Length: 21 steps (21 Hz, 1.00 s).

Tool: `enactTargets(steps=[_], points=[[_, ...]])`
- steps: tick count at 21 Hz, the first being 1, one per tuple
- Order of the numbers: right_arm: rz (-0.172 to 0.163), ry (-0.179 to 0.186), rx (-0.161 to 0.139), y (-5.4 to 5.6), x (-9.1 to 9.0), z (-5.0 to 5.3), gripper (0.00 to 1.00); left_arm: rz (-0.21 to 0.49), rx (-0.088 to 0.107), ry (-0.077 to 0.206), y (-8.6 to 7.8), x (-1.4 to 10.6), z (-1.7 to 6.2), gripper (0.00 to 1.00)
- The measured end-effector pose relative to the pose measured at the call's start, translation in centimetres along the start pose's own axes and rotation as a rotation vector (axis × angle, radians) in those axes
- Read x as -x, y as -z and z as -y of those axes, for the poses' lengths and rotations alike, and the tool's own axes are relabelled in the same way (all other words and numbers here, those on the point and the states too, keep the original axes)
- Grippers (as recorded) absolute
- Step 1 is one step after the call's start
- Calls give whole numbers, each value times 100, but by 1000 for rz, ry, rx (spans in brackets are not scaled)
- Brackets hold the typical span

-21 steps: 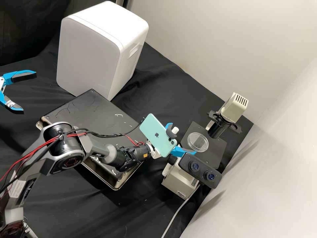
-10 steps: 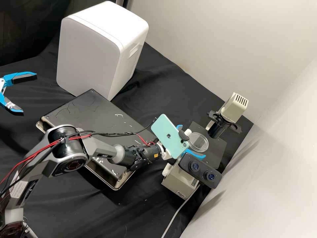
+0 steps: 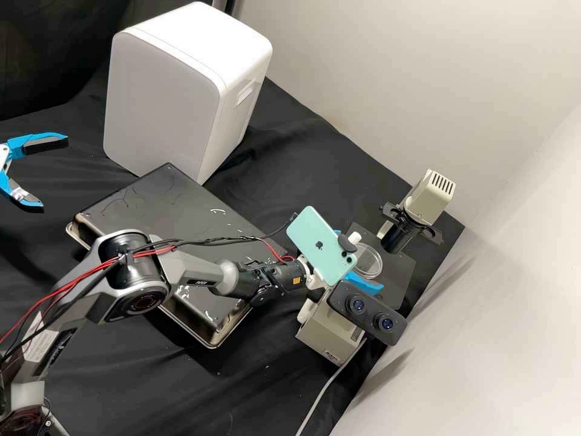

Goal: Place the petri dish on the bench

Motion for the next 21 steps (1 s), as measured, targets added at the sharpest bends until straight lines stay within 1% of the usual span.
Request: enactTargets(steps=[1,2,3,4,5,6,7,8,9,10,12,14,17,20,21], points=[[15,-1,-4,-5,-36,0,100,0,1,1,1,-1,3,100],[22,-2,4,-6,-65,3,100,0,1,1,1,-1,3,100],[28,-4,6,-7,-93,-4,100,0,1,1,1,-1,3,100],[30,-4,16,-3,-112,-11,100,0,-1,1,1,-1,3,100],[35,-2,17,1,-120,-19,100,0,-1,1,1,-1,3,100],[42,2,25,1,-132,-19,100,0,-1,1,1,-1,3,100],[38,1,31,16,-145,-22,100,0,-1,1,1,-1,3,100],[41,4,37,17,-161,1,100,0,-1,1,1,-1,3,100],[43,3,35,18,-174,9,100,4,-1,2,-6,-2,3,100],[43,2,41,16,-188,11,100,8,-1,2,-12,-4,4,100],[49,1,41,16,-212,27,100,10,-1,2,-16,-4,4,100],[53,4,53,33,-231,33,100,12,-1,2,-19,-5,4,100],[65,8,62,27,-265,45,100,11,2,7,-16,-8,13,100],[69,10,46,41,-273,58,100,11,4,12,-14,-11,21,100],[69,11,45,44,-274,67,100,11,4,12,-14,-11,21,100]])
